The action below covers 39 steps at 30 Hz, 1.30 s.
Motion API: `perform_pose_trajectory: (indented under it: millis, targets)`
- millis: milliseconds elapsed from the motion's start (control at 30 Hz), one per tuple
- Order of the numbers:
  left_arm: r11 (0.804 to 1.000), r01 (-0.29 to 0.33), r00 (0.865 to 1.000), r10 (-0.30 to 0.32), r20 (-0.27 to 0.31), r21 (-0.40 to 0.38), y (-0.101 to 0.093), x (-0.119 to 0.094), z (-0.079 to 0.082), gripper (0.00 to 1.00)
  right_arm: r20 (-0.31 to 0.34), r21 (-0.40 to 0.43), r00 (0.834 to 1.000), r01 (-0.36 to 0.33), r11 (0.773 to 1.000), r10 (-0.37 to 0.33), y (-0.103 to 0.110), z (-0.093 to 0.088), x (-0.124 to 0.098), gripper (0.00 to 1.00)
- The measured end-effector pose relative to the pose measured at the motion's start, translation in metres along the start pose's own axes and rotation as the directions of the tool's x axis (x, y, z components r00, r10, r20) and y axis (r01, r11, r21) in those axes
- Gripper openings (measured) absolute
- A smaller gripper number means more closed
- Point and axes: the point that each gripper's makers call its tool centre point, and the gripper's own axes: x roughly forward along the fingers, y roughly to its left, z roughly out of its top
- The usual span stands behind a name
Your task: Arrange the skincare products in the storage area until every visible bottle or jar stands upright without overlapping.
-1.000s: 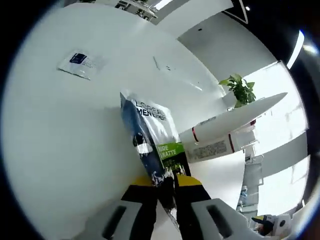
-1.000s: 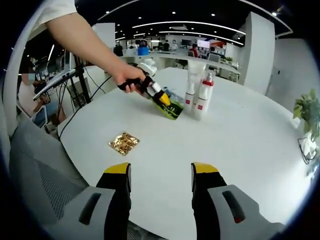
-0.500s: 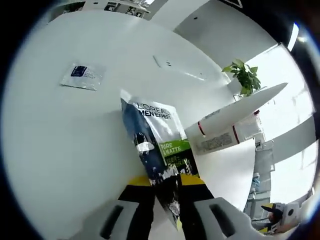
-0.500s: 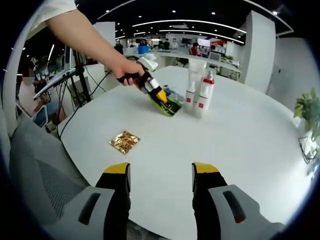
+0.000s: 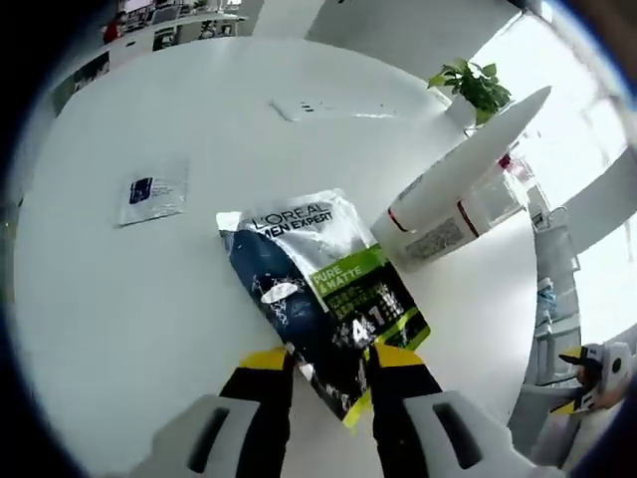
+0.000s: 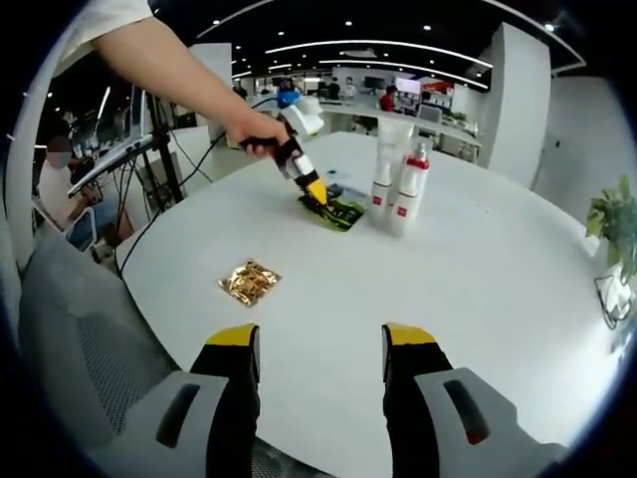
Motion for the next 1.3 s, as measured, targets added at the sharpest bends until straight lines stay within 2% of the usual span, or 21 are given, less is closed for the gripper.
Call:
perform_pose_trajectory:
  millis: [167, 367, 433, 533, 567, 900, 1000, 1133, 1233, 1300]
  targets:
    - [1.000, -0.010, 1.000, 0.010, 0.028, -0.009, 0.007, -0.004, 0.005, 0.31, 0.000, 0.006, 1.000, 0.003, 1.000, -0.003, -0.001, 0.000, 0.000, 0.47]
    - [0.996, -0.083, 0.994, 0.080, 0.076, 0.028, 0.016, 0.002, 0.019, 0.31, 0.000, 0.005, 1.000, 0.004, 1.000, -0.004, -0.001, 0.000, -0.001, 0.47]
    - [0.993, -0.108, 0.993, 0.105, 0.058, 0.048, 0.019, 0.007, 0.019, 0.28, 0.000, 0.004, 1.000, 0.005, 1.000, -0.005, -0.001, 0.000, -0.001, 0.46]
    - [0.994, -0.093, 0.995, 0.091, 0.043, 0.050, 0.015, 0.015, 0.015, 0.26, -0.002, 0.003, 1.000, 0.006, 1.000, -0.006, -0.002, 0.000, -0.001, 0.46]
    - [0.991, -0.106, 0.992, 0.100, 0.073, 0.081, 0.016, 0.016, 0.020, 0.25, -0.002, 0.004, 1.000, 0.007, 1.000, -0.007, -0.002, 0.000, -0.001, 0.46]
    - [0.989, -0.118, 0.992, 0.113, 0.063, 0.086, 0.014, 0.018, 0.017, 0.26, -0.004, 0.004, 1.000, 0.011, 1.000, -0.011, -0.003, -0.001, -0.001, 0.46]
    - [0.985, -0.124, 0.991, 0.117, 0.068, 0.120, 0.012, 0.018, 0.017, 0.28, -0.003, 0.002, 1.000, 0.011, 1.000, -0.011, -0.002, -0.001, -0.001, 0.46]
    - [0.972, -0.163, 0.985, 0.151, 0.083, 0.168, 0.014, 0.016, 0.022, 0.29, -0.002, 0.002, 1.000, 0.013, 1.000, -0.013, -0.003, -0.001, -0.002, 0.46]
    - [0.961, -0.218, 0.970, 0.195, 0.143, 0.169, 0.022, 0.010, 0.035, 0.30, 0.003, -0.005, 1.000, 0.013, 1.000, -0.013, -0.002, 0.000, -0.002, 0.46]
    - [0.959, -0.225, 0.962, 0.192, 0.192, 0.171, 0.021, 0.006, 0.046, 0.34, 0.001, -0.004, 1.000, 0.014, 1.000, -0.014, -0.003, 0.000, -0.002, 0.46]
